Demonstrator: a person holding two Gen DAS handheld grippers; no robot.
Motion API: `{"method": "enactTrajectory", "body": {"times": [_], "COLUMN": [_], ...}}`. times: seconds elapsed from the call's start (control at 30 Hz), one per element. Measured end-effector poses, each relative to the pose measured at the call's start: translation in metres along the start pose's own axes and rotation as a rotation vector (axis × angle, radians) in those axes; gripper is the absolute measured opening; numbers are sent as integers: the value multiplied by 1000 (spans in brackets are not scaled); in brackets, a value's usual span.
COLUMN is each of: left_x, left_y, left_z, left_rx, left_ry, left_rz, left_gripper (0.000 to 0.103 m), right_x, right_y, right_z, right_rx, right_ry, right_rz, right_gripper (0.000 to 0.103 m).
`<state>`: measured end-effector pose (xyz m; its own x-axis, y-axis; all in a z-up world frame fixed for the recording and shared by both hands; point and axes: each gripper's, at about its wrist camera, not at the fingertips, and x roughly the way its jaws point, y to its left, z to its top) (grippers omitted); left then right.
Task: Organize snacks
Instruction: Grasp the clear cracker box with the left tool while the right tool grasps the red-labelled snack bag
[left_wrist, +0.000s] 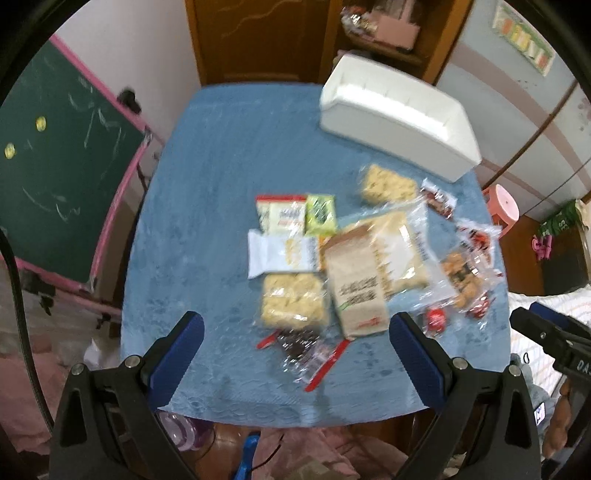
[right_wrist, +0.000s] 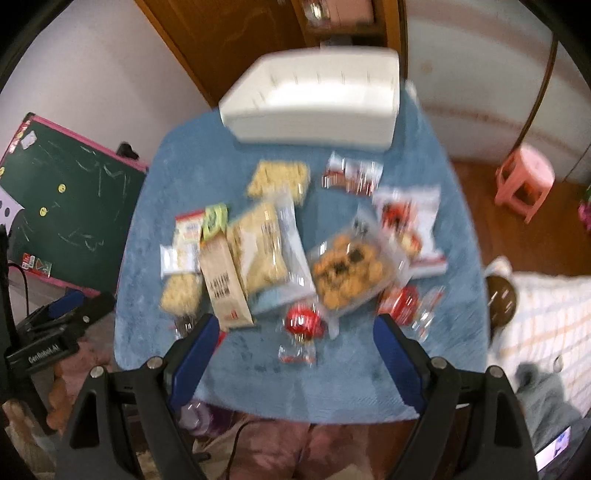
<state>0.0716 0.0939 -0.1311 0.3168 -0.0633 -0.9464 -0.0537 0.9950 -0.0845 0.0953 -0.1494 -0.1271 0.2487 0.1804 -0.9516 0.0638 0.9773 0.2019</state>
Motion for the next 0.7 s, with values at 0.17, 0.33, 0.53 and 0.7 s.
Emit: {"method": "enactTrajectory", "body": {"times": [0.17,0.33,0.53,0.7], "left_x": [41,79,113,143], "left_y": [20,24,12,3], "left_z": [-12,-18,-1,13], "left_rx": [-39,-58,-58,-78], "left_ry": [83,168,222,270], "left_rz": [-17,-33,-87,-102], "left_gripper": [100,100,100,100], "right_x": [45,78,104,124], "right_y": [-15,-22,-21,-18], "right_z": [-13,-22,-24,-18], "right_rx": [46,78,91,108], "right_ry": [130,219,255,276], "right_rz": [45,101,111,113], "right_gripper": [76,74,74,74]}}
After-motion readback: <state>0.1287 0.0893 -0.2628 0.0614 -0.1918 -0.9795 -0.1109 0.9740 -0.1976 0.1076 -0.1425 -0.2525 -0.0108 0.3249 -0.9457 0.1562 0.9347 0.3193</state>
